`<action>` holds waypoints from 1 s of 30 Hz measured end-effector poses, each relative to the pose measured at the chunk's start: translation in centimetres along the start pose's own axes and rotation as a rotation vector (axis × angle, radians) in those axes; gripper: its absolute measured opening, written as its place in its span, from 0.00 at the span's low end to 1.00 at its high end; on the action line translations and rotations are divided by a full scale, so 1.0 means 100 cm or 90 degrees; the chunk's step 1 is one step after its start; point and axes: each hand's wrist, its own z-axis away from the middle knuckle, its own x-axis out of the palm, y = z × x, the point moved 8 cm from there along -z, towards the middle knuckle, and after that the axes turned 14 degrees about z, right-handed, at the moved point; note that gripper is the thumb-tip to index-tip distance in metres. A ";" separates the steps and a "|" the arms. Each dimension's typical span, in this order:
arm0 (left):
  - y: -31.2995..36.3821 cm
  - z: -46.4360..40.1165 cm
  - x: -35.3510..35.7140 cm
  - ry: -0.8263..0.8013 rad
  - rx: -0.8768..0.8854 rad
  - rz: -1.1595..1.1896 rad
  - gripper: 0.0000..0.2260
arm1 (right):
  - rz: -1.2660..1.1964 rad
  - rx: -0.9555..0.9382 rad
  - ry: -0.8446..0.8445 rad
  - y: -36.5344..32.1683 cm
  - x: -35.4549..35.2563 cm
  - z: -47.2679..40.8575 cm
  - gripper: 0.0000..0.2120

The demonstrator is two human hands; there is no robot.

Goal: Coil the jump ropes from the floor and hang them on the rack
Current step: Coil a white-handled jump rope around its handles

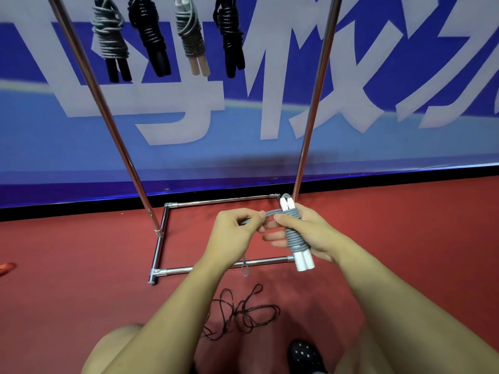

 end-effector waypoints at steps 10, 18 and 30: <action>-0.013 -0.003 -0.001 0.015 -0.050 -0.045 0.14 | -0.017 0.011 0.030 0.001 -0.005 -0.005 0.19; -0.020 -0.007 -0.008 0.038 -0.048 -0.063 0.15 | -0.105 0.043 -0.018 0.005 -0.003 -0.006 0.18; -0.032 -0.006 0.004 -0.061 -0.058 -0.158 0.12 | 0.195 -0.018 0.099 0.004 -0.005 -0.008 0.13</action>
